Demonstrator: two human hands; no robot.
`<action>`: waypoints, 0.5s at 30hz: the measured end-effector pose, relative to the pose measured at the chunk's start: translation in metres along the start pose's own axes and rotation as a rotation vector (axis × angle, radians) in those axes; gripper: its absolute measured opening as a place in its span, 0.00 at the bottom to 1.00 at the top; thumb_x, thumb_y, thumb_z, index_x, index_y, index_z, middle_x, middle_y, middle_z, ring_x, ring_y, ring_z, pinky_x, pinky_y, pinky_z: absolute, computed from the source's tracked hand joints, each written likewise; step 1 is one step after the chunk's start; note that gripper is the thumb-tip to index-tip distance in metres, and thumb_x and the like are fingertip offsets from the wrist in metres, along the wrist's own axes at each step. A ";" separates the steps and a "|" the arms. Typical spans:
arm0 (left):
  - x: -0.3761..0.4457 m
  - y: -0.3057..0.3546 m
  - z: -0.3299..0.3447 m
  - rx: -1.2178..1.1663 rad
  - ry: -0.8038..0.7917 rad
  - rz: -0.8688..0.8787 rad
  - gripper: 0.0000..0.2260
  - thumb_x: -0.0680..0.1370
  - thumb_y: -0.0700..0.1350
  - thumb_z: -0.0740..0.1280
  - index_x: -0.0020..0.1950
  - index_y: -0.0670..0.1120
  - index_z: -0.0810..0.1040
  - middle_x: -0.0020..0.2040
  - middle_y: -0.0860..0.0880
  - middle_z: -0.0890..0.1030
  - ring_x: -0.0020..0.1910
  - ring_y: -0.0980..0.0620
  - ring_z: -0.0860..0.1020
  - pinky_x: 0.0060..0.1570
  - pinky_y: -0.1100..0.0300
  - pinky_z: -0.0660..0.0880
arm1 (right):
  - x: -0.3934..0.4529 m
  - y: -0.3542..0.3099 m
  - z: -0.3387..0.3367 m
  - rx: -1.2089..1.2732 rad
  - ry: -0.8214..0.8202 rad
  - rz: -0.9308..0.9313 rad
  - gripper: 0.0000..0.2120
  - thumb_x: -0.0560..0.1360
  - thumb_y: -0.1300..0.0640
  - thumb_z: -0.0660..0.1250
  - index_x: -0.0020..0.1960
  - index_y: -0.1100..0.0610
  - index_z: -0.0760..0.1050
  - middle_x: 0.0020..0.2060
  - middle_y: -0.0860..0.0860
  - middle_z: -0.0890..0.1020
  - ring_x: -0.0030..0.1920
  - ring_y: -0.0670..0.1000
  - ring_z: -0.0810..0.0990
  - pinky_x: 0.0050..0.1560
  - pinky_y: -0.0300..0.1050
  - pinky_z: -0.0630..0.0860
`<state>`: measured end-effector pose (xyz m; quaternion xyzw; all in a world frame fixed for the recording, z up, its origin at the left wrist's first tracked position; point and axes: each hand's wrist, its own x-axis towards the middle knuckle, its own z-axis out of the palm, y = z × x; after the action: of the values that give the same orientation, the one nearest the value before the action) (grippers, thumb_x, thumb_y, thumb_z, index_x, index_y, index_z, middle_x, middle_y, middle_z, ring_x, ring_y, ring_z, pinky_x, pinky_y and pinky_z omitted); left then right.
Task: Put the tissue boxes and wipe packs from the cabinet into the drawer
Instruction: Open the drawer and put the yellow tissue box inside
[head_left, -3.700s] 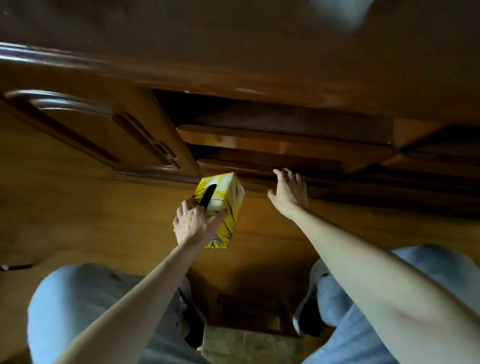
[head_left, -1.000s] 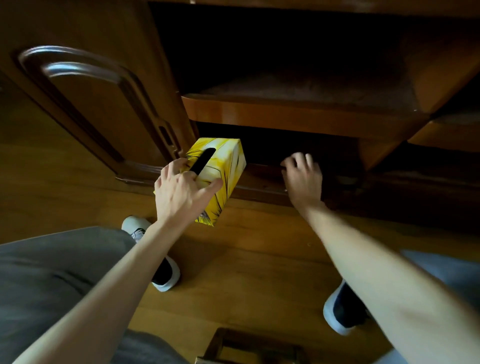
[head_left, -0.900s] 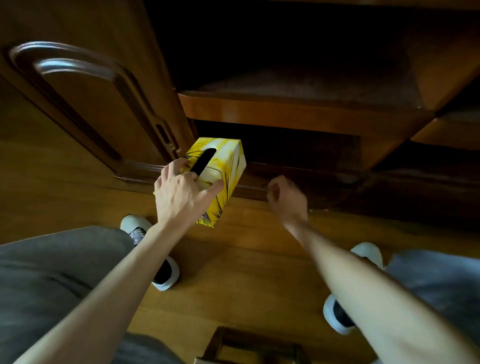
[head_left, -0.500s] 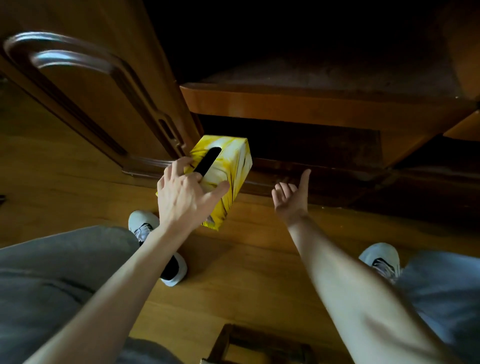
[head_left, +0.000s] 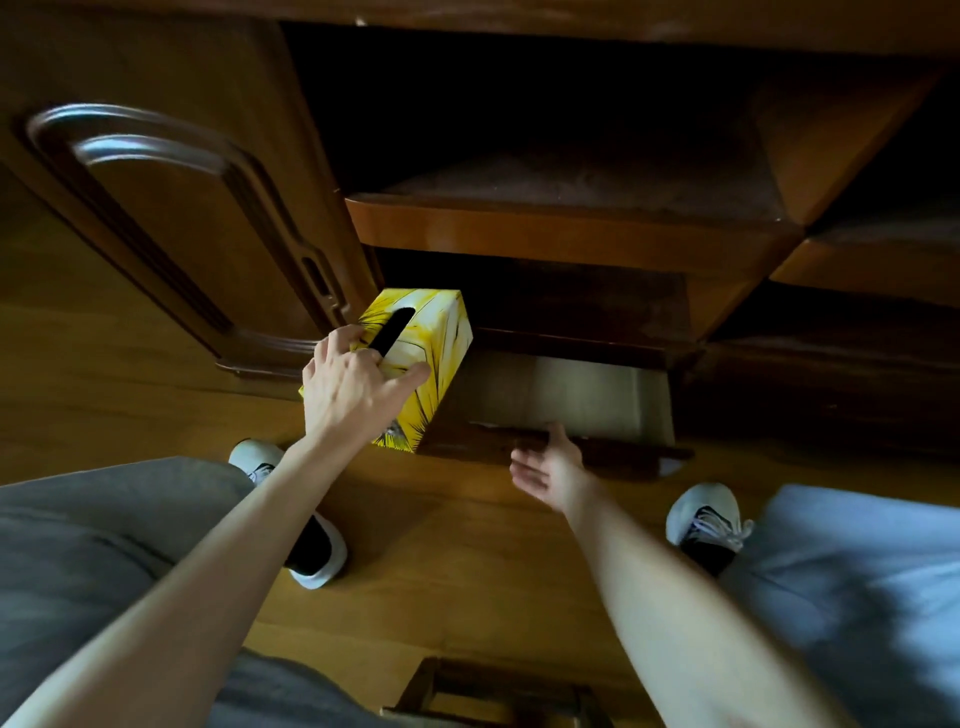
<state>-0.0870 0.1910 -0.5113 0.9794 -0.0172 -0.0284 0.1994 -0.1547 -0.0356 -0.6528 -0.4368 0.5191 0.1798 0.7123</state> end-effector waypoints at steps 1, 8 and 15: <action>-0.002 0.000 0.000 -0.011 -0.016 0.000 0.25 0.69 0.68 0.63 0.42 0.47 0.84 0.75 0.50 0.68 0.72 0.46 0.64 0.68 0.45 0.64 | -0.007 0.008 -0.007 -0.065 0.004 0.043 0.27 0.83 0.38 0.58 0.60 0.63 0.76 0.44 0.59 0.87 0.43 0.58 0.87 0.37 0.49 0.82; -0.010 0.008 0.000 -0.015 -0.040 0.056 0.27 0.68 0.69 0.65 0.48 0.47 0.86 0.74 0.52 0.70 0.71 0.46 0.66 0.66 0.45 0.65 | -0.052 0.001 -0.035 -0.803 -0.219 -0.238 0.25 0.83 0.40 0.58 0.54 0.59 0.81 0.40 0.52 0.88 0.36 0.49 0.86 0.36 0.42 0.81; -0.007 0.011 0.006 0.002 -0.080 0.106 0.29 0.68 0.71 0.62 0.49 0.48 0.86 0.75 0.51 0.69 0.71 0.46 0.66 0.67 0.45 0.66 | -0.046 -0.020 -0.053 -1.572 -0.161 -0.628 0.19 0.82 0.44 0.63 0.50 0.58 0.82 0.54 0.58 0.85 0.53 0.59 0.83 0.59 0.53 0.78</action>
<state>-0.0950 0.1788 -0.5124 0.9754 -0.0771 -0.0567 0.1986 -0.1894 -0.0802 -0.6069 -0.9143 0.0460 0.3127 0.2535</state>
